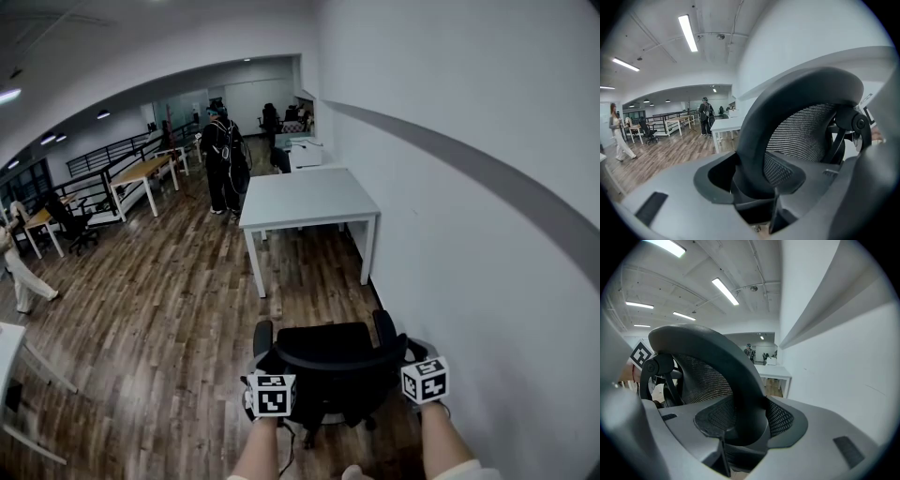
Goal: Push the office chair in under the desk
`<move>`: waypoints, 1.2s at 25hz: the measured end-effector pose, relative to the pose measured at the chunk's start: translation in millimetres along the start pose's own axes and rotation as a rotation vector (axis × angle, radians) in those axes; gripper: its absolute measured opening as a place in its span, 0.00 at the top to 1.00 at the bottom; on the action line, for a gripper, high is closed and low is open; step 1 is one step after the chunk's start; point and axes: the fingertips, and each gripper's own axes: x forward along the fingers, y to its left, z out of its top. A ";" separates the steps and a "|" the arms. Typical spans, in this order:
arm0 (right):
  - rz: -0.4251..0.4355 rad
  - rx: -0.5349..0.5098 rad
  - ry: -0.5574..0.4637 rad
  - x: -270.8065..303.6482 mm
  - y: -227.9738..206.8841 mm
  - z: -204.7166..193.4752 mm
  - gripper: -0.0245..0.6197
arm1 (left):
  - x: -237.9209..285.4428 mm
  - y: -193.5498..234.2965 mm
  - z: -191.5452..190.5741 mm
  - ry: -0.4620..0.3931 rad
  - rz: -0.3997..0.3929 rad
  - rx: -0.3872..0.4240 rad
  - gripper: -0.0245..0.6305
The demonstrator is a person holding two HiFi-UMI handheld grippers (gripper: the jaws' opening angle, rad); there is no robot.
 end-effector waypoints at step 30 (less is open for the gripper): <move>0.027 -0.012 0.006 105.0 -30.4 37.1 0.62 | 90.1 33.8 40.3 0.018 0.057 -0.013 0.68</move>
